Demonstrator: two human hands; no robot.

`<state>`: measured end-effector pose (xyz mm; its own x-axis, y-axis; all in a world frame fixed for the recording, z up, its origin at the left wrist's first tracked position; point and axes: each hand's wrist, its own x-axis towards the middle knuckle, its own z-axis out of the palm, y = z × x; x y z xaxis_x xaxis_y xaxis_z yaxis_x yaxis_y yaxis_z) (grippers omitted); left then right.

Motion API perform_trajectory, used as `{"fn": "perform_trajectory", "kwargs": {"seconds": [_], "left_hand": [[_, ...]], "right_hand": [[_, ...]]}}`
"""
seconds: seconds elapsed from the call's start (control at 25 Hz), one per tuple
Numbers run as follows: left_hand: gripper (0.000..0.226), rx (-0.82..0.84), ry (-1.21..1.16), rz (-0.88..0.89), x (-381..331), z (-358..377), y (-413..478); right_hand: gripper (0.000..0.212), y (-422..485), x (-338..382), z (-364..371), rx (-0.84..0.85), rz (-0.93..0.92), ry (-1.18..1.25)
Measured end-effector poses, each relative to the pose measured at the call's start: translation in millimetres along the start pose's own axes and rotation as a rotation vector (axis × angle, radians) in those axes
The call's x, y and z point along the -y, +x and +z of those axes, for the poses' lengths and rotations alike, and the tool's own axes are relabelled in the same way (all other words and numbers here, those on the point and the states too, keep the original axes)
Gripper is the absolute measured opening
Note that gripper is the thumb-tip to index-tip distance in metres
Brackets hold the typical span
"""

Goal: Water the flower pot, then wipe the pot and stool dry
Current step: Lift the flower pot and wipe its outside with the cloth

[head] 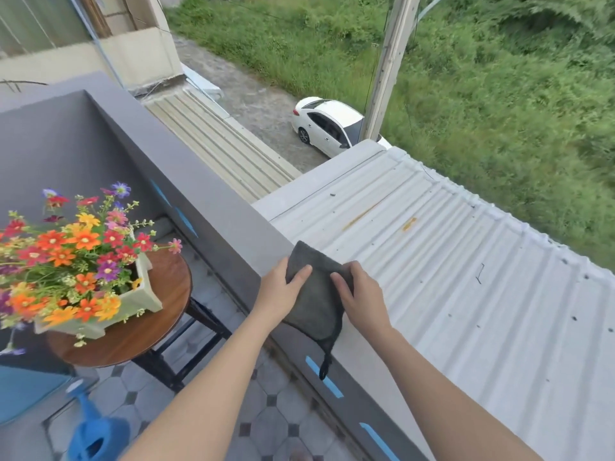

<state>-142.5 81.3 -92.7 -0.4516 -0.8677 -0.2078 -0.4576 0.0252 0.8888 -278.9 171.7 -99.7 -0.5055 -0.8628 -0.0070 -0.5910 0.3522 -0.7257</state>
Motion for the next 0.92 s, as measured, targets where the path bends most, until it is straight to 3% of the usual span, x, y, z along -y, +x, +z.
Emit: {"fn": "perform_trajectory", "kwargs": {"seconds": [0.12, 0.2, 0.36, 0.52, 0.68, 0.76, 0.84, 0.92], "left_hand": [[0.020, -0.041, -0.059, 0.047, -3, -41, -23], [0.015, -0.125, -0.245, 0.031, 2, -68, -44], [0.018, -0.229, -0.777, -0.197, 31, -121, -100], [0.026, -0.406, -0.980, -0.403, 99, -191, -160], [0.019, -0.670, -0.892, -0.520, 166, -258, -181], [0.031, -0.794, -0.791, -0.525, 196, -291, -168], [0.054, -0.844, -0.645, -0.498, 220, -318, -145], [0.056, -0.805, -0.446, -0.457, 239, -333, -116]], "right_hand": [[0.020, 1, 40, 7, 0.006, -0.110, 0.062], [0.019, -2, 68, 20, 0.033, -0.189, 0.082], [0.011, -25, 115, 67, 0.188, -0.353, 0.080], [0.014, -59, 154, 150, 0.421, -0.427, 0.080], [0.027, -62, 158, 233, 0.414, -0.370, 0.047], [0.035, -49, 154, 273, 0.346, -0.313, 0.043], [0.045, -27, 155, 304, 0.292, -0.223, 0.072], [0.038, -6, 155, 328, 0.274, -0.221, 0.124]]}}
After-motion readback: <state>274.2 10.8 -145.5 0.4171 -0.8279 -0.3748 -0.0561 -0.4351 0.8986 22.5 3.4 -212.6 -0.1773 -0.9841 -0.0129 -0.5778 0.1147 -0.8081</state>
